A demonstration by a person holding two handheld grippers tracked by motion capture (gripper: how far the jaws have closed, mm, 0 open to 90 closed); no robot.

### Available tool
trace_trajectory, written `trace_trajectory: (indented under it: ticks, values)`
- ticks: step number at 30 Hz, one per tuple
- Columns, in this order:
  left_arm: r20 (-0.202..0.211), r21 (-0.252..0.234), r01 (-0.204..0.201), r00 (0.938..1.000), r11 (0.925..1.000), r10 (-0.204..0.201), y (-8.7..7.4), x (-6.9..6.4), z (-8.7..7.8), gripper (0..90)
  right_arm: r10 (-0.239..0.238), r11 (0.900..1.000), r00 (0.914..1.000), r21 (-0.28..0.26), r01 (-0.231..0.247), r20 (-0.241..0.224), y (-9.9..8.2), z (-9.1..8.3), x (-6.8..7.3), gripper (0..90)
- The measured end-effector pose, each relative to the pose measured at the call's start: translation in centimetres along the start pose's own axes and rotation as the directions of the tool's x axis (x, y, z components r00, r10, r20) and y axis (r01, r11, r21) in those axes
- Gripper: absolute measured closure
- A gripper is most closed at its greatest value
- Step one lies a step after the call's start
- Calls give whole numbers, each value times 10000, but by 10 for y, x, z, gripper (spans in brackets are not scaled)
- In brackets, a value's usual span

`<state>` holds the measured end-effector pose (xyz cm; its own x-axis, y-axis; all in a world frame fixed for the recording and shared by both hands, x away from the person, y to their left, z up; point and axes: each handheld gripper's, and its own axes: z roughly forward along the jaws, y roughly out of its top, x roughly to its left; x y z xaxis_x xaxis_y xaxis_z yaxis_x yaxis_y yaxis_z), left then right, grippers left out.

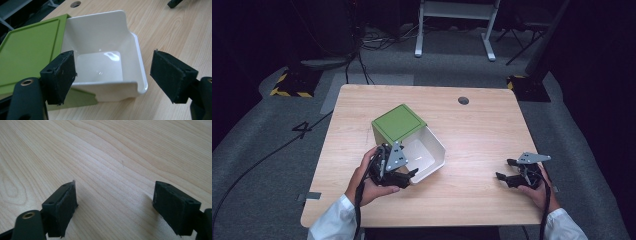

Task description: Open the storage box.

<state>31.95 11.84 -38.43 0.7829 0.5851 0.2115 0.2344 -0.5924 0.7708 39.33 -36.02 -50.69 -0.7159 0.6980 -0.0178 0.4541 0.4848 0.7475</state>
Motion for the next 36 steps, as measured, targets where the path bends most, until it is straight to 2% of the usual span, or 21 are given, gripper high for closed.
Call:
trace_trajectory:
  ticks: [1,8,12,17,18,19,20,22,29,36]
  values:
    - [16,-20,-37,10000,10000,37,-3,1,-3,177,6,10000,10000,0,-6,0,0,0,0,194]
    - [-415,0,71,9991,10000,-71,-25,8,-22,176,4,10000,10000,-4,-4,-3,0,0,0,194]
    - [-612,178,93,9981,9998,-82,-35,10,-24,176,4,10000,10000,-5,-4,-5,0,0,0,194]
    - [-755,510,110,9971,9986,-71,-50,11,-19,176,5,10000,10000,-8,-5,-3,0,0,0,194]
    - [-882,705,135,9961,9974,-72,-58,12,-16,176,0,10000,10000,-7,0,-2,0,0,0,194]
    - [-882,705,135,9961,9974,-72,-58,12,-16,176,0,10000,10000,-7,0,-2,0,0,0,194]
    - [-937,1003,185,9956,9948,-91,-66,15,-11,176,-1,10000,10000,-10,1,-2,0,0,0,194]
    - [-998,1074,254,9949,9939,-146,-71,17,-9,176,2,10000,10000,-11,-2,-6,0,0,0,194]
    - [-1286,1685,787,9900,9826,-572,-101,29,4,176,-1,10000,10000,-11,1,-11,0,0,0,194]
    - [-1275,1855,1201,9871,9753,-973,-129,40,4,176,-3,10000,10000,-10,3,-8,0,0,0,194]
